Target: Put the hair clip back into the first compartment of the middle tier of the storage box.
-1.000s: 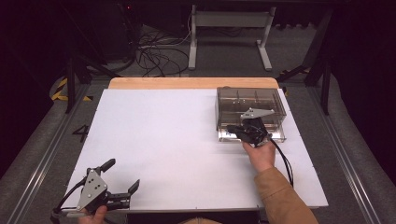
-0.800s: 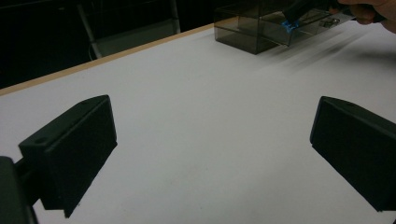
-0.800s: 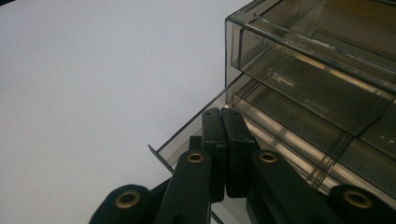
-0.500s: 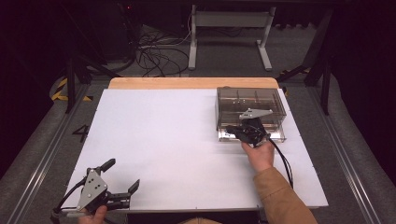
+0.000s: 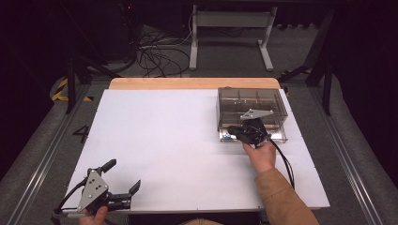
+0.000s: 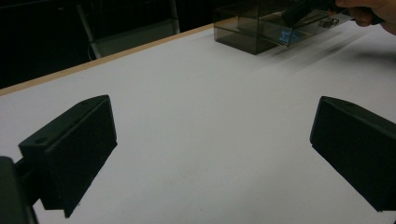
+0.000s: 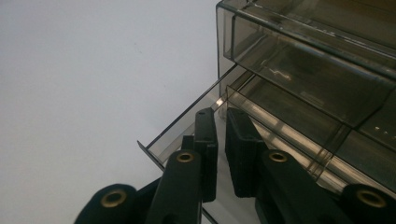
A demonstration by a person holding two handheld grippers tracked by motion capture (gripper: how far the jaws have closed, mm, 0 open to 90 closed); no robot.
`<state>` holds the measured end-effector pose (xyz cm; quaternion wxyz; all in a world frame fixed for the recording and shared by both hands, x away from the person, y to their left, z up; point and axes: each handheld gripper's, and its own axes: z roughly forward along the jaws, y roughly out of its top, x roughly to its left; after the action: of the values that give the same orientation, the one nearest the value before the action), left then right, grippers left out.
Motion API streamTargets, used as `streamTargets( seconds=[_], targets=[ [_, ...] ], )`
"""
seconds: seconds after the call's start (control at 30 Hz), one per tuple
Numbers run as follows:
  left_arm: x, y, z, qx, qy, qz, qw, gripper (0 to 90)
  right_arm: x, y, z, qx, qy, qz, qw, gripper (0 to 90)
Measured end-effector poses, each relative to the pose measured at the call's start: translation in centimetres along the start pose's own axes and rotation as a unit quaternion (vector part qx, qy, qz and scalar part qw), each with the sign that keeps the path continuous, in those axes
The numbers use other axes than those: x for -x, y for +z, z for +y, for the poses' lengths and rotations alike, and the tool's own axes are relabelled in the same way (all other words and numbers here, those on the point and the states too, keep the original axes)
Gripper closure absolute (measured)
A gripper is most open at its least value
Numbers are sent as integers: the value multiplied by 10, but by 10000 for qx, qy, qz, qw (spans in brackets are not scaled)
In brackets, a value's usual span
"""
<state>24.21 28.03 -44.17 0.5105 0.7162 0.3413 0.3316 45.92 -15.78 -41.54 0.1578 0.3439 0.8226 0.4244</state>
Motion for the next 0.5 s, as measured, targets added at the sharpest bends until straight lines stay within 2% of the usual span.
streamTargets(
  seconds=[0.1, 0.27, 0.5],
  targets=[
    [0, 0, 0, -2, -3, -1, 10000, 11, 0, -2, 1, 38, -29, -43, 10000, 780],
    [0, 0, 0, -2, -5, -10, 10000, 11, -3, -11, 3, 172, -98, -54, 9998, 656],
    [0, 0, 0, 4, -14, -5, 10000, 11, -6, -30, 7, 518, -216, 16, 9984, 464]
  ],
)
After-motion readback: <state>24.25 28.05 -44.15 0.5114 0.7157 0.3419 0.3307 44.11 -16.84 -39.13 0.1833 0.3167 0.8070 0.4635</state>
